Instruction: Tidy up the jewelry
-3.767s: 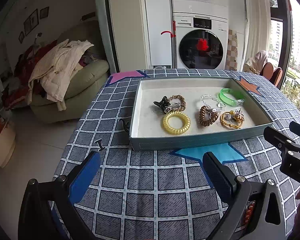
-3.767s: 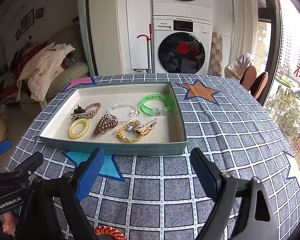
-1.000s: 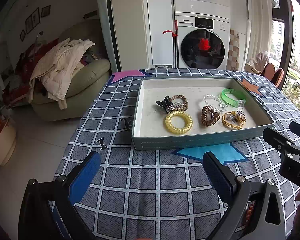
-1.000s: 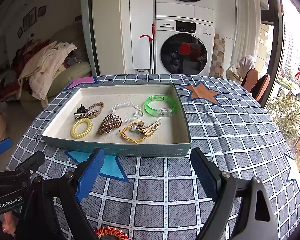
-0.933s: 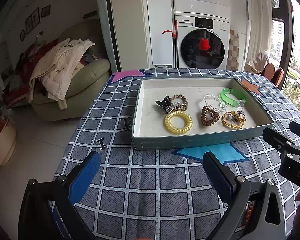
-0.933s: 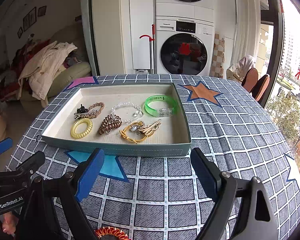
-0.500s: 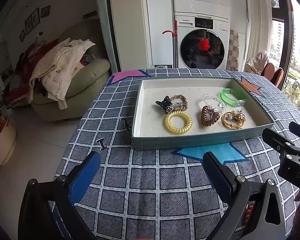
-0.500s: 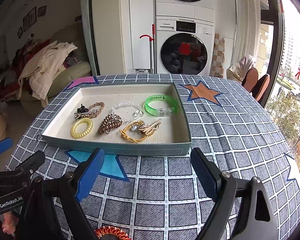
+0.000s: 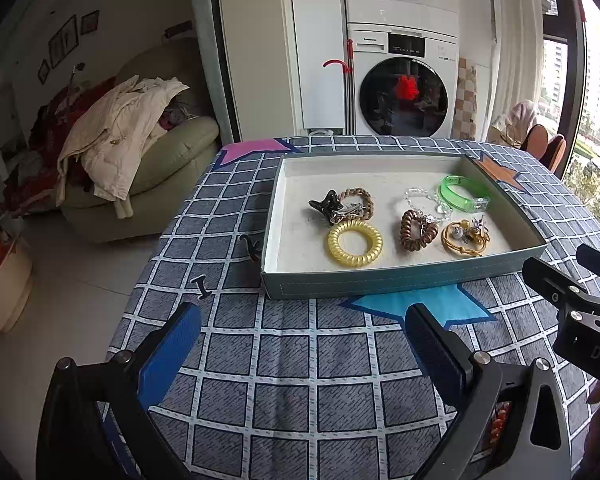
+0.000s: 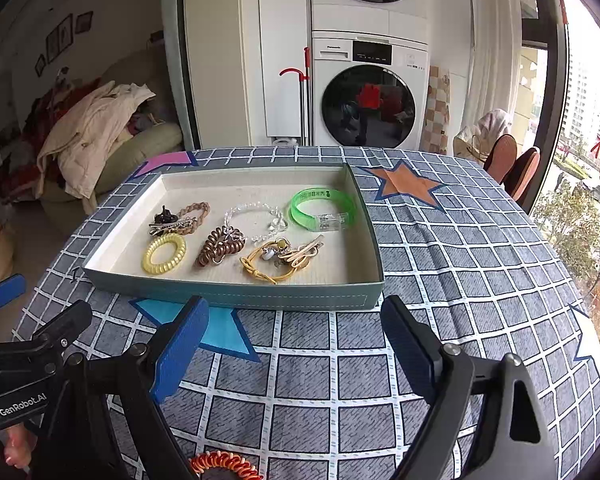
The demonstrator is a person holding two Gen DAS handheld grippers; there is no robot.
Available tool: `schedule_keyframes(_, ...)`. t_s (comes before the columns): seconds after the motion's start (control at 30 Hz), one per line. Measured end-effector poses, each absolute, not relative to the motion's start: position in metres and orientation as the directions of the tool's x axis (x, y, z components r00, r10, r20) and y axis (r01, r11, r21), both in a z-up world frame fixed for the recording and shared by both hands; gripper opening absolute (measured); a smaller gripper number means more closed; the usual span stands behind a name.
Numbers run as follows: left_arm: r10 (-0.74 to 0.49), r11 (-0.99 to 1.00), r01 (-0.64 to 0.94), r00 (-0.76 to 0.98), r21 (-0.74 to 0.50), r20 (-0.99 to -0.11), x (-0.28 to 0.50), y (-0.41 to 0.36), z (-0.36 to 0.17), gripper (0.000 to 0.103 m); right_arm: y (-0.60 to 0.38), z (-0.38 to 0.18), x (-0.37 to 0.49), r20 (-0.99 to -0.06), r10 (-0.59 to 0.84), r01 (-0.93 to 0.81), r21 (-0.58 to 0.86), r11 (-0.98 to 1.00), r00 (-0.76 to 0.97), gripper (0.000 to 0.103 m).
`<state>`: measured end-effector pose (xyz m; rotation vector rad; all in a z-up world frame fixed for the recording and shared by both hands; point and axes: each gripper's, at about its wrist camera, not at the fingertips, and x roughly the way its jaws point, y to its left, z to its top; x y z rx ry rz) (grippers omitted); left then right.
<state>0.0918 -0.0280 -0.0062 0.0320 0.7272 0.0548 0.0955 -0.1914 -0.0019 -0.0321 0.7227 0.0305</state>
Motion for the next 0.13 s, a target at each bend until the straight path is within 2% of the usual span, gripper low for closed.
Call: schedule_keyframes(0.13, 0.046, 0.999, -0.025, 0.747, 0.042, -0.663, 0.0911, -0.0273, -0.0062, 0.103, -0.1907, -0.0022, 0.095, -0.662, 0.017, -0.039, -0.019, 0.999, 0.75, 0.09)
